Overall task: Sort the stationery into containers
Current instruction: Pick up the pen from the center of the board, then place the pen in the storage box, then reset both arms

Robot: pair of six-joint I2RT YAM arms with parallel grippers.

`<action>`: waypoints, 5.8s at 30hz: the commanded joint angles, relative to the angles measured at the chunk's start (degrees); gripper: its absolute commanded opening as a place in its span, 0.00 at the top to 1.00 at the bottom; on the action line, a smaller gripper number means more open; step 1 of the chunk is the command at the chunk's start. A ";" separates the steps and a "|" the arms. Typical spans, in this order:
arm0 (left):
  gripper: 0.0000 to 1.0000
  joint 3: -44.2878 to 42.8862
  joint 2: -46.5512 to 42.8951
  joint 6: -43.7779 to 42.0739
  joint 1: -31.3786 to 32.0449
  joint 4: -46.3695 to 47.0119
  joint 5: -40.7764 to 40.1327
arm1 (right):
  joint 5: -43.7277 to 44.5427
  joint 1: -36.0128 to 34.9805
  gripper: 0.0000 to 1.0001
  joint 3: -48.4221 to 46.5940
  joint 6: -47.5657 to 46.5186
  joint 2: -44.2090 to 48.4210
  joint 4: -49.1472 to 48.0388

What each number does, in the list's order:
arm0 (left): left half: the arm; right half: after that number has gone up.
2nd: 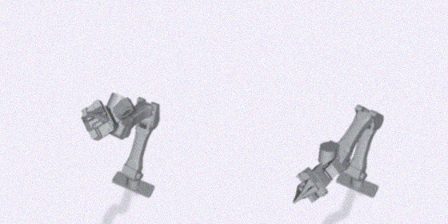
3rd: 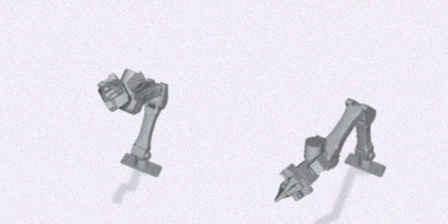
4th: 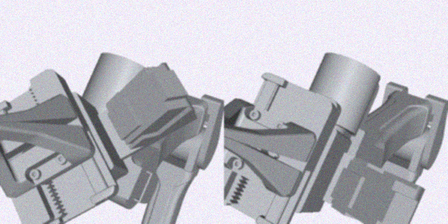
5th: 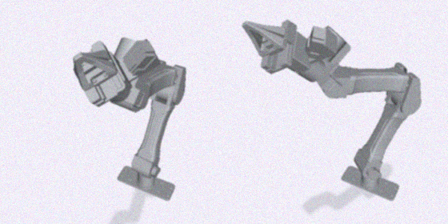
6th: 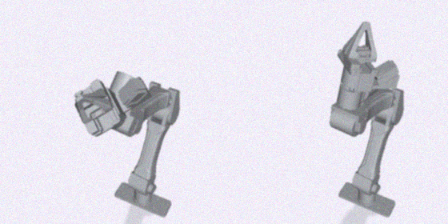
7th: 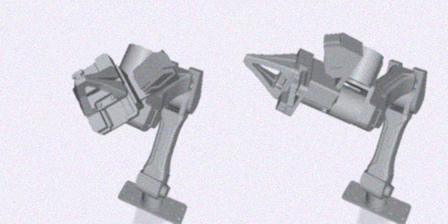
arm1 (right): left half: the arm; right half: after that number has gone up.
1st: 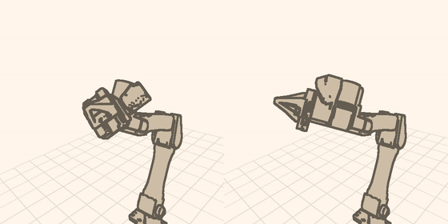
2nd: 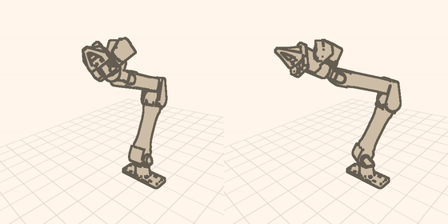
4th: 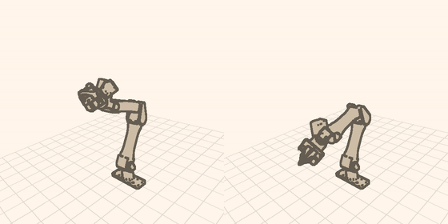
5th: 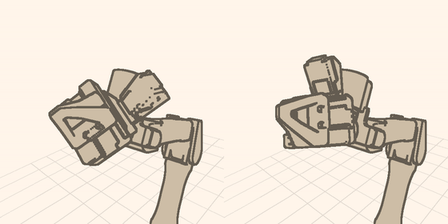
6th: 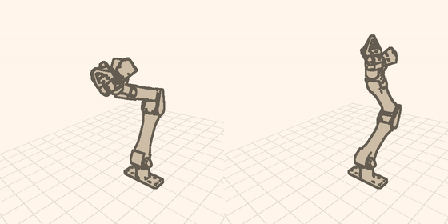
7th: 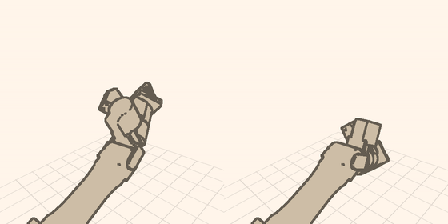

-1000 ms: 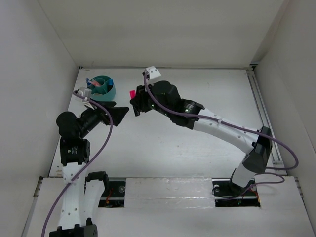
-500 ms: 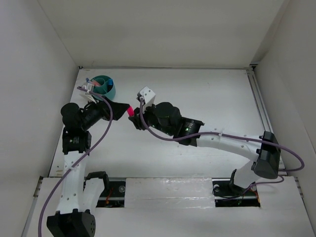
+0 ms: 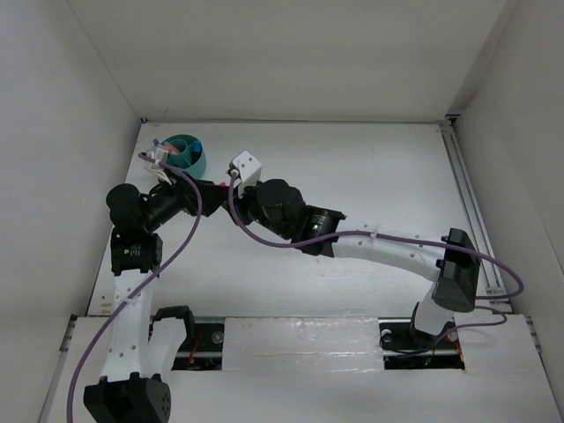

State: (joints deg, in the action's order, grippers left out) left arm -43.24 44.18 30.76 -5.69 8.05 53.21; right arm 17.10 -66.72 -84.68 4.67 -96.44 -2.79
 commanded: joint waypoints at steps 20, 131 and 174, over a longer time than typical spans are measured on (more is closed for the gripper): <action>0.50 -0.53 -1.12 -1.06 0.16 2.14 1.63 | -7.07 -0.52 1.00 -0.66 3.51 4.16 -6.53; 1.00 -70.75 81.32 -23.21 16.59 -21.50 -103.48 | 0.39 -5.79 0.33 41.62 24.25 35.45 -0.99; 0.00 -79.11 50.50 -13.54 21.43 -41.87 -87.68 | 21.02 -5.79 0.00 26.07 30.04 36.94 22.89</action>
State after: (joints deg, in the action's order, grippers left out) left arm -120.14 103.50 13.06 16.25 -25.69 -40.45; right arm 27.22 -72.10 -53.06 30.85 -60.47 11.05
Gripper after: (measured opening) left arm 0.994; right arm 0.943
